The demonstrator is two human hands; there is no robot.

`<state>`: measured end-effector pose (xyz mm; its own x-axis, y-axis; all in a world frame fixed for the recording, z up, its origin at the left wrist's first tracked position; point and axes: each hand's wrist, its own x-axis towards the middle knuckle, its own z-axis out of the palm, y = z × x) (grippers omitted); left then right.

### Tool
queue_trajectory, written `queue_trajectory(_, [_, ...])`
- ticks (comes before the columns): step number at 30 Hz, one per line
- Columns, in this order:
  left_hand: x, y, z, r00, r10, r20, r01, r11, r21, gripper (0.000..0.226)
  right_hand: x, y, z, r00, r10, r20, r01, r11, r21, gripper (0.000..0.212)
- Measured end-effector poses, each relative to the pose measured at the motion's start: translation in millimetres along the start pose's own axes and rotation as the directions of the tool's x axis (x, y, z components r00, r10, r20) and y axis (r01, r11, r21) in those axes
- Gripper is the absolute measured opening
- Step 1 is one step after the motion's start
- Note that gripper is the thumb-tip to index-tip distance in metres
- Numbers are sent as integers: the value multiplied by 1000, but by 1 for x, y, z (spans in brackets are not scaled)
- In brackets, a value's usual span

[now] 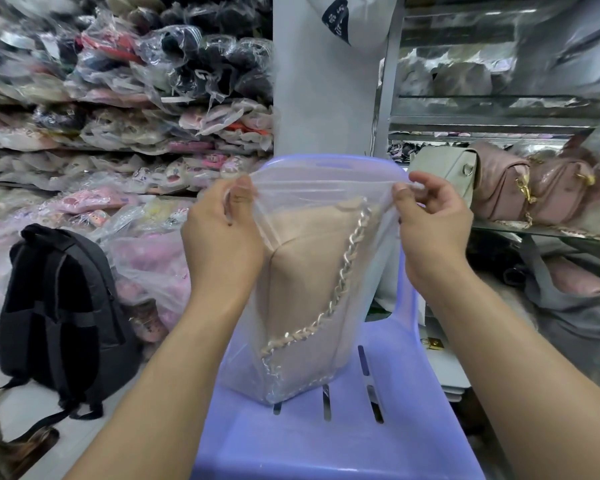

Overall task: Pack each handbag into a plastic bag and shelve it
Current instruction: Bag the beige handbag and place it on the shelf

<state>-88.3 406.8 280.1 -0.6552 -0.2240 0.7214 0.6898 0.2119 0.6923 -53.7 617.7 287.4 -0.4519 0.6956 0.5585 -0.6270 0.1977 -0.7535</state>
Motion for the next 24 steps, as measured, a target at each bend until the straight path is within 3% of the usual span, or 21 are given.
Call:
queue_trajectory(3, [11, 6, -6, 997, 80, -13, -80, 997, 9, 29, 5, -4, -7, 999, 32, -19, -30, 996, 79, 21])
queue_trajectory(9, [11, 8, -4, 991, 78, -109, -81, 996, -27, 19, 1, -12, 1, 1000, 5, -30, -1, 991, 132, 15])
queue_trajectory(14, [17, 19, -4, 979, 127, -159, -107, 986, 129, 19, -2, -24, 2, 999, -23, 37, 18, 990, 142, 21])
queue_trajectory(18, [2, 49, 24, 942, 327, -69, -269, 864, 425, 27, -3, -22, 4, 998, -32, 62, 25, 993, 113, 24])
queue_trajectory(21, [-16, 66, 48, 849, 525, 57, -500, 765, 406, 32, 0, -18, 0, 997, -3, 76, -7, 991, 130, 26])
queue_trajectory(24, [-29, 79, 56, 807, 568, 163, -589, 755, 287, 37, 4, -15, -8, 997, 29, 70, -39, 988, 148, 28])
